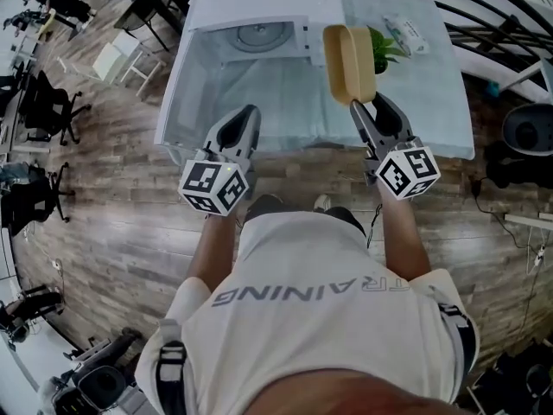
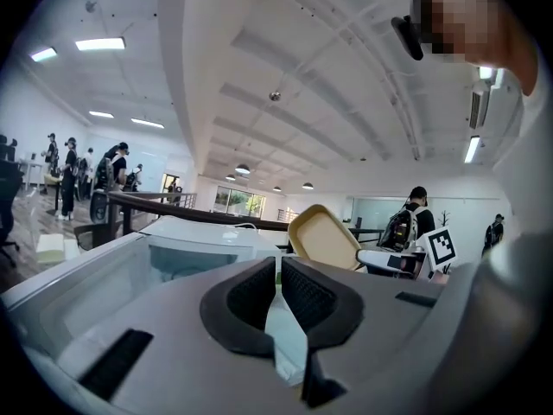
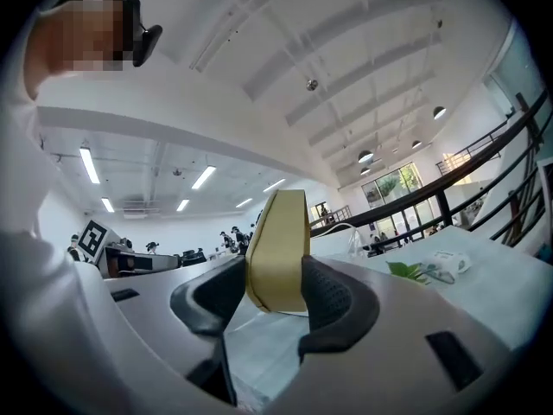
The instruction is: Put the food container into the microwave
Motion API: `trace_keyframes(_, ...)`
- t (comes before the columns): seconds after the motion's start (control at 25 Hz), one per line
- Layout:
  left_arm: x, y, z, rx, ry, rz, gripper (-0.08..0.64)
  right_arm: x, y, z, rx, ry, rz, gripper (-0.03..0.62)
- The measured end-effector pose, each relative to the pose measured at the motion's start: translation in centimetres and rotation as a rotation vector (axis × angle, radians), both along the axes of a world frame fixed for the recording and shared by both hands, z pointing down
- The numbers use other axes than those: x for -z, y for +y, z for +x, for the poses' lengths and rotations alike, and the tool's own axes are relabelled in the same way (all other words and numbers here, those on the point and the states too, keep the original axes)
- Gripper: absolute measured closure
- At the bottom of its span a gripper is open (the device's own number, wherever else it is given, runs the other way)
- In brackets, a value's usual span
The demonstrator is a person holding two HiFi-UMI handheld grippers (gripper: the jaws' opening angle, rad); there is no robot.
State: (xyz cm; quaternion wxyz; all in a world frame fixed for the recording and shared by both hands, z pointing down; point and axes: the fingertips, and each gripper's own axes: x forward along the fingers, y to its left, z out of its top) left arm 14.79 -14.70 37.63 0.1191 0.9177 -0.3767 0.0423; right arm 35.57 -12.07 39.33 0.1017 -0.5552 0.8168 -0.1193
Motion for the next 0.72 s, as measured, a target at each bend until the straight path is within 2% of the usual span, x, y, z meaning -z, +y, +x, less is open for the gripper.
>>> trace_keyframes(0.24,0.0,-1.2,-1.7,0.074,-0.006,0.001,0.512,-2.1,-2.7,-3.0,0.101,-0.015,-0.04,0.376)
trace_keyframes(0.6,-0.7,-5.1,-3.6,0.105,0.019,-0.003,0.512,-5.2,-6.9,-7.8,0.222,-0.018,-0.134,0.376)
trace_keyframes(0.72,-0.8,-6.5,-4.2,0.109,0.025,-0.009,0.512,-6.6,-9.0,-9.5,0.255,-0.045,-0.176,0.376)
